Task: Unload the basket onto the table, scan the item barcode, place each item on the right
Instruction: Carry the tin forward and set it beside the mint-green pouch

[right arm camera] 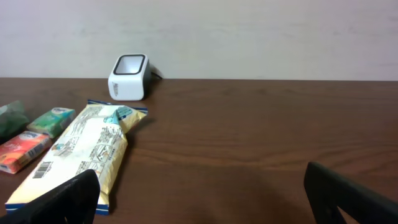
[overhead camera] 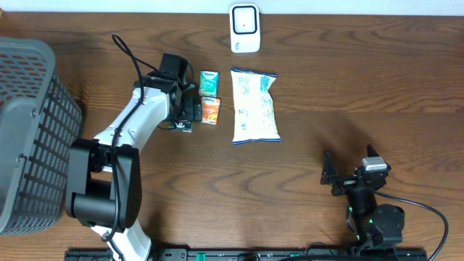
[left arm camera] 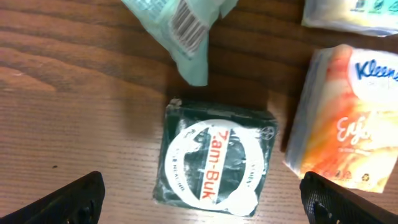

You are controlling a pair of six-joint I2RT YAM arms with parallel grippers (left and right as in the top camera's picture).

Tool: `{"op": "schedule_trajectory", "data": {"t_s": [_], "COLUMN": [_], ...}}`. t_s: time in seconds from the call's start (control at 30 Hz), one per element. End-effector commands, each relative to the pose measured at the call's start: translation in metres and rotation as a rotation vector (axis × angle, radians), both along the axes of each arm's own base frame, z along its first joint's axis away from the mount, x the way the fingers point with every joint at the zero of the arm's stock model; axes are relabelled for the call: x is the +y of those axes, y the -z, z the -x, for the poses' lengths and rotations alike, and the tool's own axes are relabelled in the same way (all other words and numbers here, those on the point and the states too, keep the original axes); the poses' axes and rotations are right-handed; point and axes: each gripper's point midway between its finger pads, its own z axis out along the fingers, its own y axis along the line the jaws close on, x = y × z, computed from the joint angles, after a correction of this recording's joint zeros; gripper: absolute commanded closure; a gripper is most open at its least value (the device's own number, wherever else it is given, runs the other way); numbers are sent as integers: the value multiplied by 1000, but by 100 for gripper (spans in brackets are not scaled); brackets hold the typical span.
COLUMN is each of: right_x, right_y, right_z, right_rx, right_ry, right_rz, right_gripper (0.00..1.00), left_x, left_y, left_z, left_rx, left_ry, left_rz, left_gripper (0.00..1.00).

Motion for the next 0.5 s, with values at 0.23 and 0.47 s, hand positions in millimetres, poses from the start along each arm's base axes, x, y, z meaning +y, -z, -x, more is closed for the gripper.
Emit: {"op": "schedule_trajectory", "data": {"t_s": [0.23,0.47], "right_x": [-2,-2], "right_y": [1,1], "right_z": [0,0], "right_rx": [4,5], "right_ry": [12,12], "right_rz": [-9,-9], "right_gripper": [1,1], "left_x": [70,109], "left_y": [-135,-166], "left_z": [-21,-13], "left_rx": [-337,-424], "left_ry": [-187,-315], "left_rz": [28,54], "left_gripper": [1,0]}}
